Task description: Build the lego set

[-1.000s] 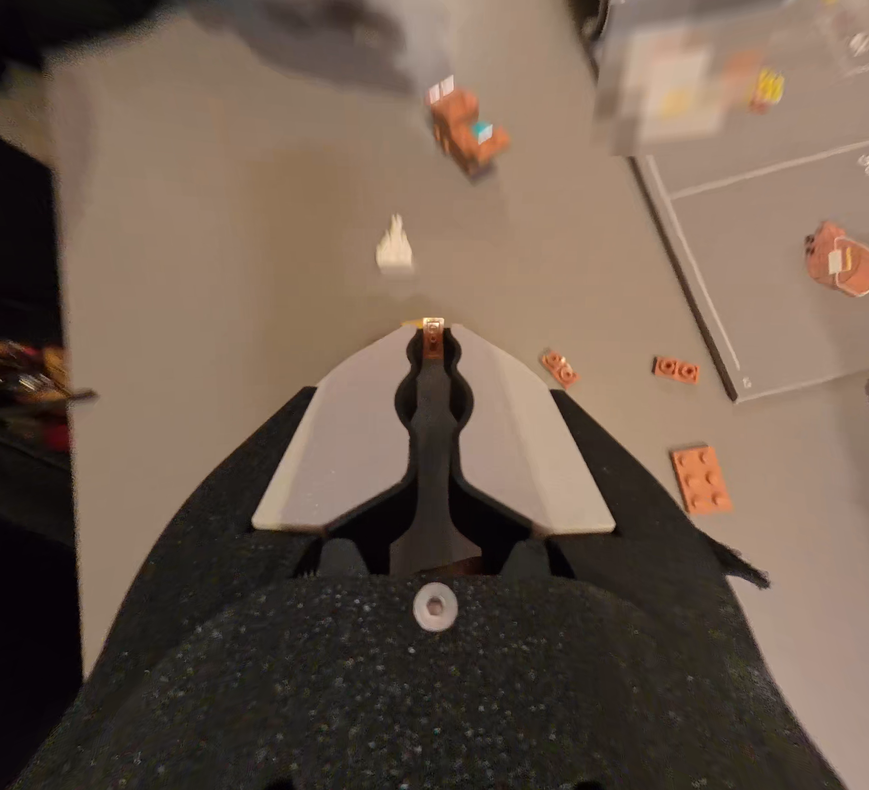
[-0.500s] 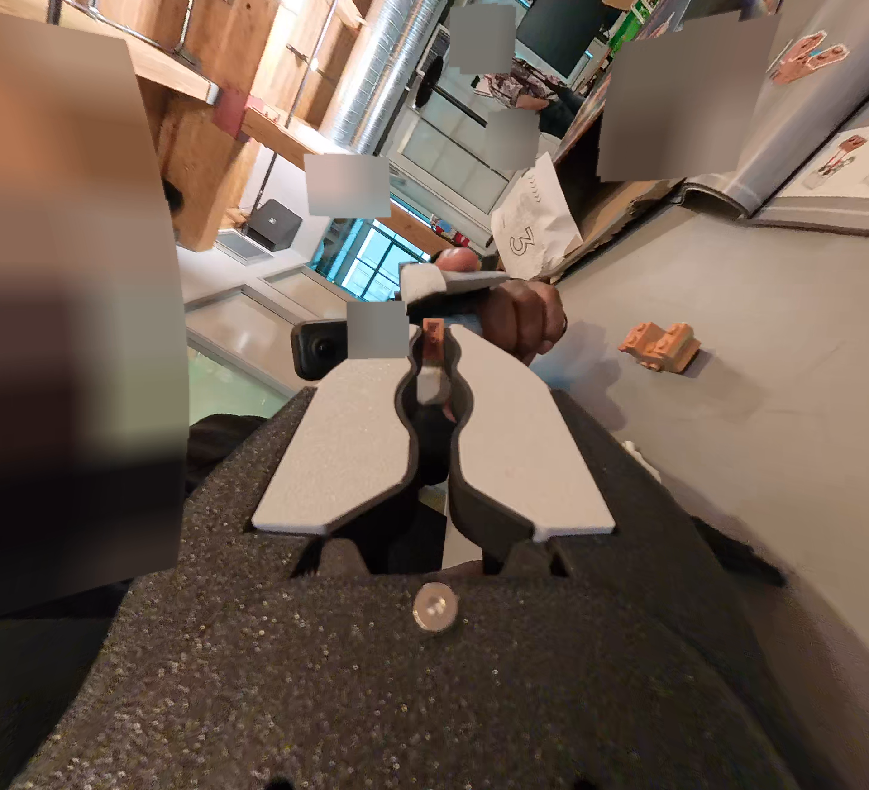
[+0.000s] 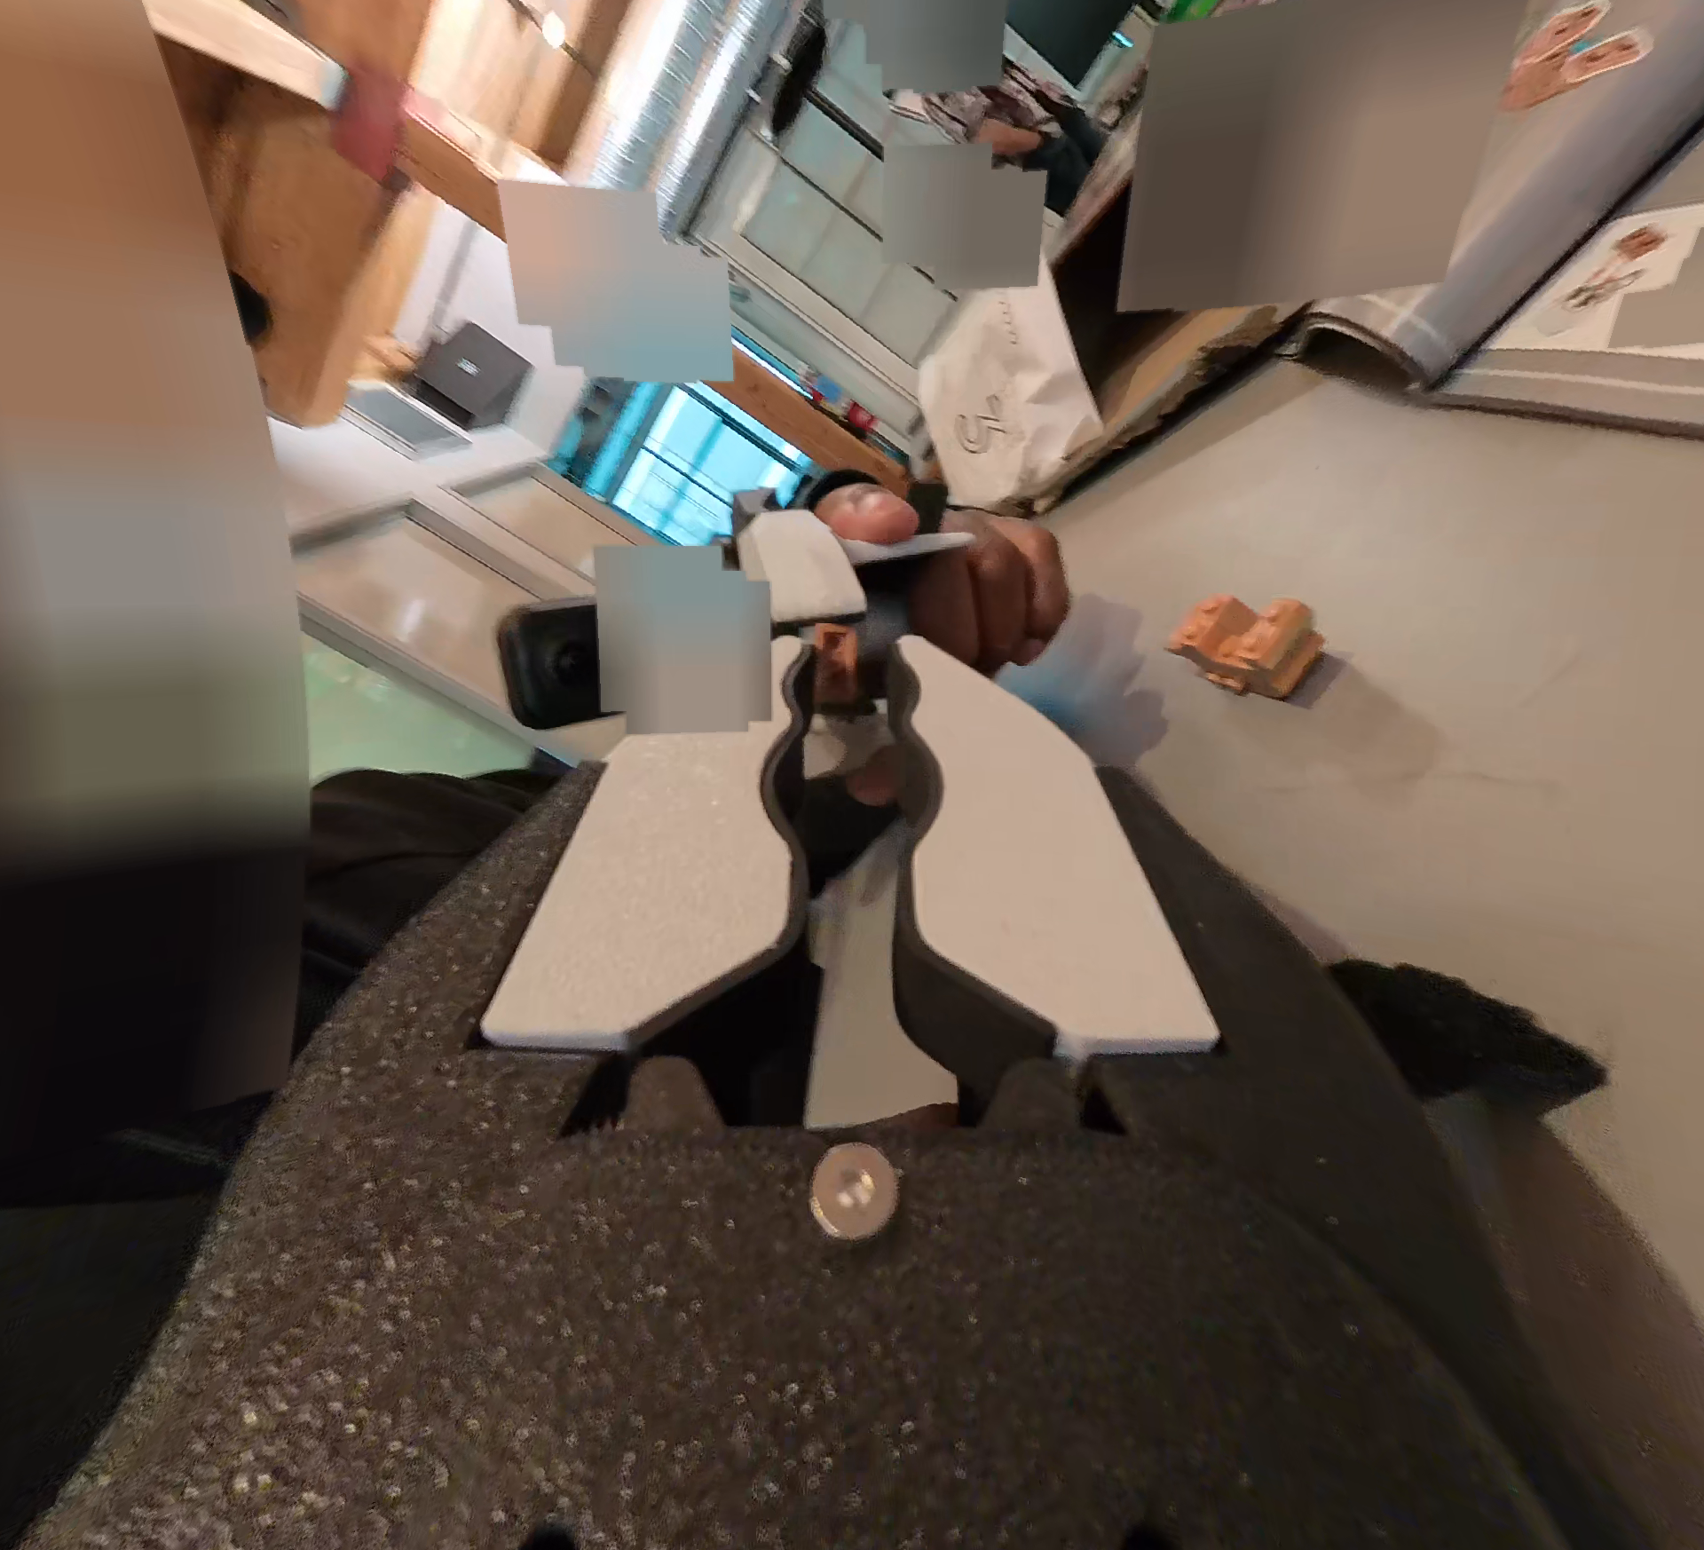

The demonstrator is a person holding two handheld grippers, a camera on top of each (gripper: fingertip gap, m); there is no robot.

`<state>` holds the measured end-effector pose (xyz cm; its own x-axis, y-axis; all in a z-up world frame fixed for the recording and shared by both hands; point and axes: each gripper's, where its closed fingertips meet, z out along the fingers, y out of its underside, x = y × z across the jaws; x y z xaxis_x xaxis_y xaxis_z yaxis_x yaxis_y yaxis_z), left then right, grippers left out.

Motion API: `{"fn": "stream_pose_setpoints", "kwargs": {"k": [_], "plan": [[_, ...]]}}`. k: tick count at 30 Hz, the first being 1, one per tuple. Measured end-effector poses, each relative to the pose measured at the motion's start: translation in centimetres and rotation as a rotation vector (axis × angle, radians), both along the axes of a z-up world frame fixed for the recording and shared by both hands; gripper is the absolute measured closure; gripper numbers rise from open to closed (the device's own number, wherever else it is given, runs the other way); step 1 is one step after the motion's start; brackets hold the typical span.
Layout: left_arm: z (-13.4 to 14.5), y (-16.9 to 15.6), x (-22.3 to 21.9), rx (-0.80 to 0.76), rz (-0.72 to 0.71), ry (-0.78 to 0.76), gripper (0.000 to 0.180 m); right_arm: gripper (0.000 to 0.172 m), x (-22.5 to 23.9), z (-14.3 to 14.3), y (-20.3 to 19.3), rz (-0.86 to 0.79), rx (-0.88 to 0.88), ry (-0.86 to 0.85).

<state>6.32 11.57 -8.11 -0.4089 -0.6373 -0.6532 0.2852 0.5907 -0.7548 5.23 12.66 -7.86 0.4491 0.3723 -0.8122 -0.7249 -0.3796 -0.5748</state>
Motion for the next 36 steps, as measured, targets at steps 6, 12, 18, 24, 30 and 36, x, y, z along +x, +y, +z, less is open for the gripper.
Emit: {"fn": "stream_pose_setpoints", "kwargs": {"k": [6, 12, 18, 24, 30, 36], "plan": [[-1.8, 1.3, -0.7, 0.052, -0.028, 0.188, 0.164, 0.146, 0.8, -4.1, -1.4, -0.027, -0.191, -0.599], [-4.1, 2.4, -1.6, 0.083, -0.051, 0.406, 0.164, 0.136, 0.0, -8.6, -1.5, 0.05, -0.377, -0.95], [-5.8, 2.1, -2.1, 0.086, -0.076, 0.54, 0.164, 0.138, 0.4, -9.3, -0.7, 0.049, -0.42, -1.031], [-5.9, 1.6, -2.2, 0.044, -0.088, 0.603, 0.164, 0.135, 0.5, -8.4, -0.5, 0.01, -0.363, -1.073], [-6.6, 1.5, -1.6, 0.116, -0.027, 0.637, 0.164, 0.158, -0.8, -5.0, -0.4, -0.008, -0.223, -0.975], [-7.4, 0.9, -1.6, 0.182, -0.012, 0.66, 0.164, 0.164, -1.6, -5.2, -0.2, -0.005, -0.196, -1.001]]}}
